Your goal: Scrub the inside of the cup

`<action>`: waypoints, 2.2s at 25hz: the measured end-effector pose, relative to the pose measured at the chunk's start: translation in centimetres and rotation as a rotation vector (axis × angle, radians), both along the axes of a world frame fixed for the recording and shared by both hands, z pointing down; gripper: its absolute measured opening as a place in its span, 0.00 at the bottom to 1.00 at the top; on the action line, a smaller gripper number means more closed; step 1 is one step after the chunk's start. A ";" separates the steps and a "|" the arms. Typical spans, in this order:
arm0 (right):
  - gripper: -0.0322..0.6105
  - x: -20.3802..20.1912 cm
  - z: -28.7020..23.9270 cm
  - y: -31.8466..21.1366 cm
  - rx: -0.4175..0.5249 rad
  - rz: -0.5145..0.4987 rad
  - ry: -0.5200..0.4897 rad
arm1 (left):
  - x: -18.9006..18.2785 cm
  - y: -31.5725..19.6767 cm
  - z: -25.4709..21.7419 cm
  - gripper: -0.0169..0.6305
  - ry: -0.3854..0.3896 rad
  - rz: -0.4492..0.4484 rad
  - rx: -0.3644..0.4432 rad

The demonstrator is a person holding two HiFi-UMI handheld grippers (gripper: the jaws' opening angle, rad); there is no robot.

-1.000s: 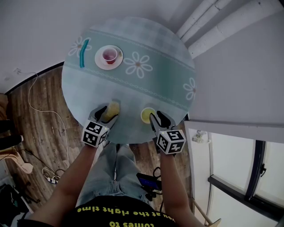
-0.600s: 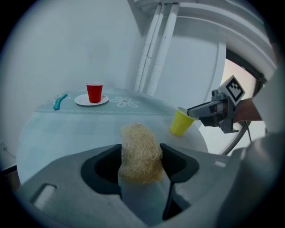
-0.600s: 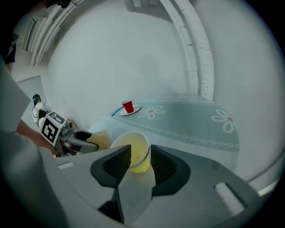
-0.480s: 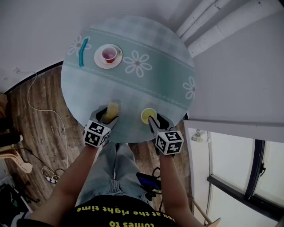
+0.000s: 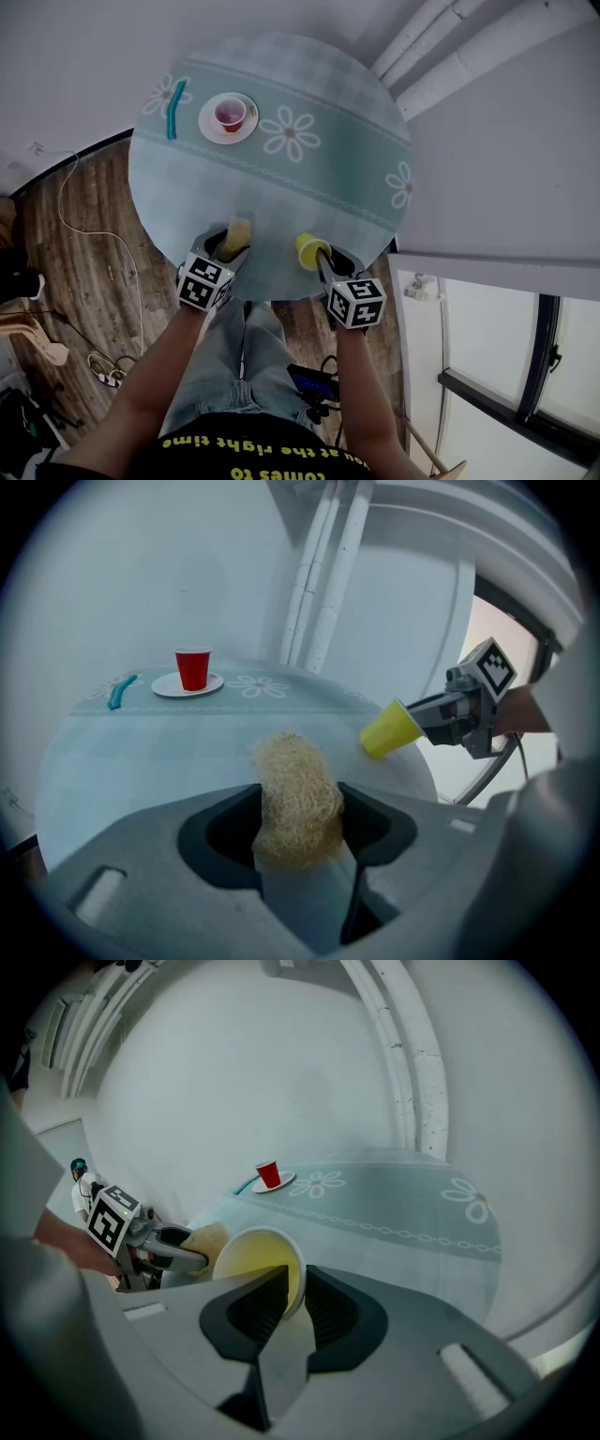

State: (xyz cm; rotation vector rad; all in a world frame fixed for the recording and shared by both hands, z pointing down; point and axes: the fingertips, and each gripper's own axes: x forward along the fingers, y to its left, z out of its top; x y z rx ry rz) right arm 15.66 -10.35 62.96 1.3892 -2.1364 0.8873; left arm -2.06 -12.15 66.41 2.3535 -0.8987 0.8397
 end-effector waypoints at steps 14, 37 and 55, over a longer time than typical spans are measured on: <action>0.09 0.4 -0.9 0.4 0.016 0.023 -0.034 | -0.3 0.8 -0.4 0.36 0.050 -0.027 -0.024; 0.09 -1.2 -5.8 -2.3 0.176 0.008 -0.099 | -1.3 -1.3 -6.2 0.28 0.150 -0.089 0.095; 0.09 -1.6 -12.8 -3.6 0.363 0.026 -0.149 | -3.0 -2.4 -12.7 0.27 0.174 -0.138 0.234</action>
